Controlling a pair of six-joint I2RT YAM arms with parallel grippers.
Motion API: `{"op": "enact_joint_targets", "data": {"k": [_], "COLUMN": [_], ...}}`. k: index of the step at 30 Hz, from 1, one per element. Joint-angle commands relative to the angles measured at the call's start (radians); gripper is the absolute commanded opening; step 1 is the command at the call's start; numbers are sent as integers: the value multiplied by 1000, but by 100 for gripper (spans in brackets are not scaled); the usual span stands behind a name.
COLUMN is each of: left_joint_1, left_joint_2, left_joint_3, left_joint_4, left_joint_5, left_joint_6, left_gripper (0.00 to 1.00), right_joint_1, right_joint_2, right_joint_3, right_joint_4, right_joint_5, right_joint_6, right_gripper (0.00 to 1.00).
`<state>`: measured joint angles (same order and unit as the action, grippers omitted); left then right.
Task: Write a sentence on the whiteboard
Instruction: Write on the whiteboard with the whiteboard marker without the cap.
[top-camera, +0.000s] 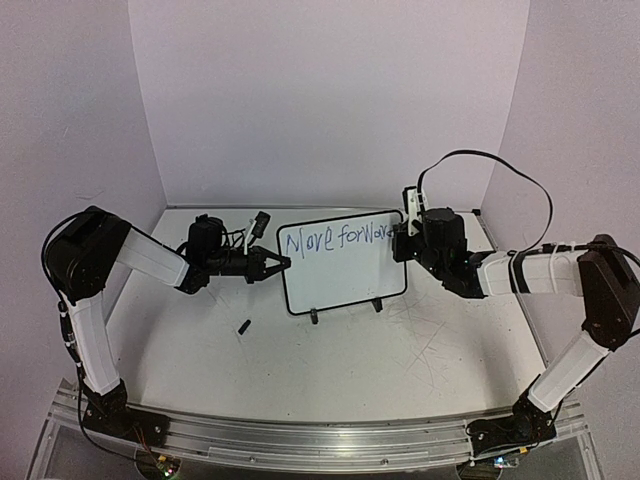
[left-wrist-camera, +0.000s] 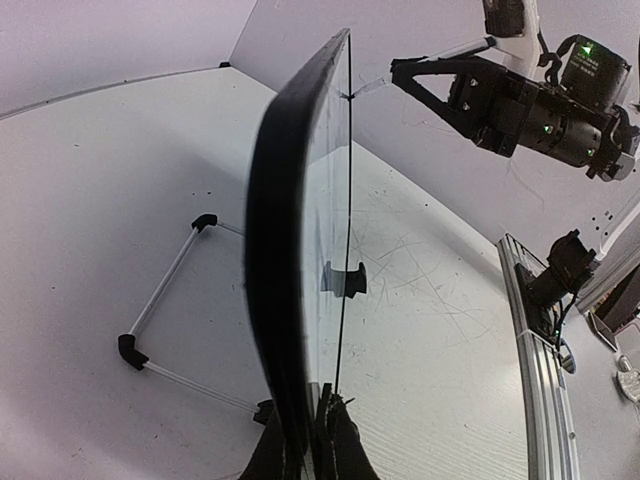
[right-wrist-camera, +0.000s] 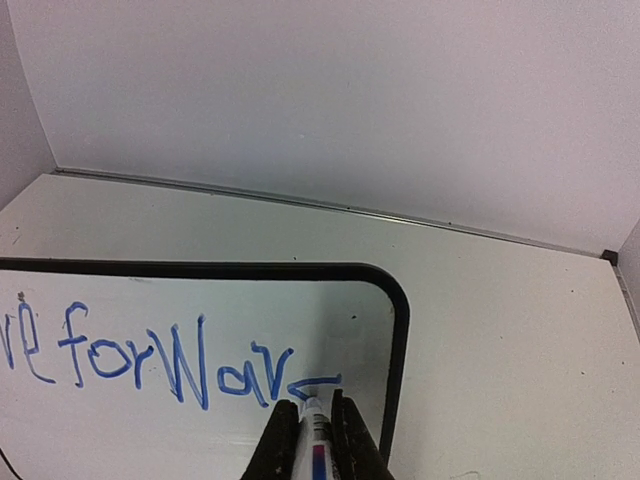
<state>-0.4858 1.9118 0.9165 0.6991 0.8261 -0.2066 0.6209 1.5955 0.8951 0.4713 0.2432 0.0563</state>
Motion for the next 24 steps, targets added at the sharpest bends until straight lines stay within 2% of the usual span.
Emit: {"op": "enact_joint_targets", "data": {"k": [1, 24], "left_joint_1": [9, 9], "left_joint_2": [-3, -3], "left_joint_3": [6, 8], "left_joint_4": [-77, -78], "left_joint_5": [-114, -114], "left_joint_6": [104, 105], "left_gripper": [0, 0], "right_joint_1": [-5, -16], "right_joint_2": [-15, 2], "right_joint_3": [18, 102], "right_joint_4": [-2, 53], "right_joint_5": [53, 48], "right_joint_6": [-8, -74], "right_gripper": [0, 0]}}
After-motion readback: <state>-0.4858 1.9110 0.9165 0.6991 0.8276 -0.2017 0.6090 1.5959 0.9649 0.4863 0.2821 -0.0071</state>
